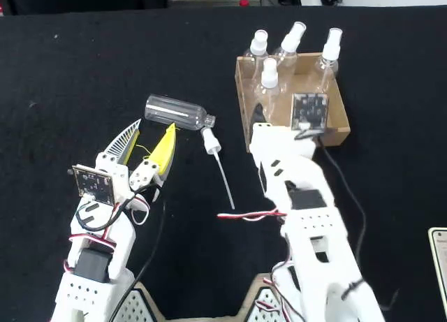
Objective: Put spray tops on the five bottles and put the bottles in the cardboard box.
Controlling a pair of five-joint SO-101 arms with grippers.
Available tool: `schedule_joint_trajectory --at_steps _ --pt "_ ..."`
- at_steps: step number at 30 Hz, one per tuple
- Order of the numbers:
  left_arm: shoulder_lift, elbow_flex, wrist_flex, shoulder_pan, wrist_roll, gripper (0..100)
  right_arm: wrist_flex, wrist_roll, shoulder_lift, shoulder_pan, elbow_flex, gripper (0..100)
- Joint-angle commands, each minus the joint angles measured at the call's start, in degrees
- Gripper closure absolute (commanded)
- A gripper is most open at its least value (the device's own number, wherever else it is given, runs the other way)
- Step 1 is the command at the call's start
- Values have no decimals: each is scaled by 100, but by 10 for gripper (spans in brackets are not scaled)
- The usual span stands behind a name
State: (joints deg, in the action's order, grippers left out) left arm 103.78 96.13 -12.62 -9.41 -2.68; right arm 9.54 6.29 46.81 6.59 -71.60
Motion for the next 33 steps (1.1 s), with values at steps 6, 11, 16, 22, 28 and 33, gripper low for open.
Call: schedule_joint_trajectory --at_steps 6,11,16,22,28,33 --pt "0 127 -105 75 35 791 2004 -26 338 1389 813 673" --pt "0 119 167 637 -44 791 1996 -695 -681 2303 1191 673" --pt "0 119 457 1402 -800 791 2031 -949 -2255 2365 2422 671" --pt "-9 119 765 1965 -1442 791 2989 -1591 -4224 2382 4699 669" --pt "-185 119 686 1701 -1556 791 4105 -2523 -5903 2391 7002 669" --pt "-396 145 888 1701 -1547 791 4800 -3007 -6967 2330 8523 669"
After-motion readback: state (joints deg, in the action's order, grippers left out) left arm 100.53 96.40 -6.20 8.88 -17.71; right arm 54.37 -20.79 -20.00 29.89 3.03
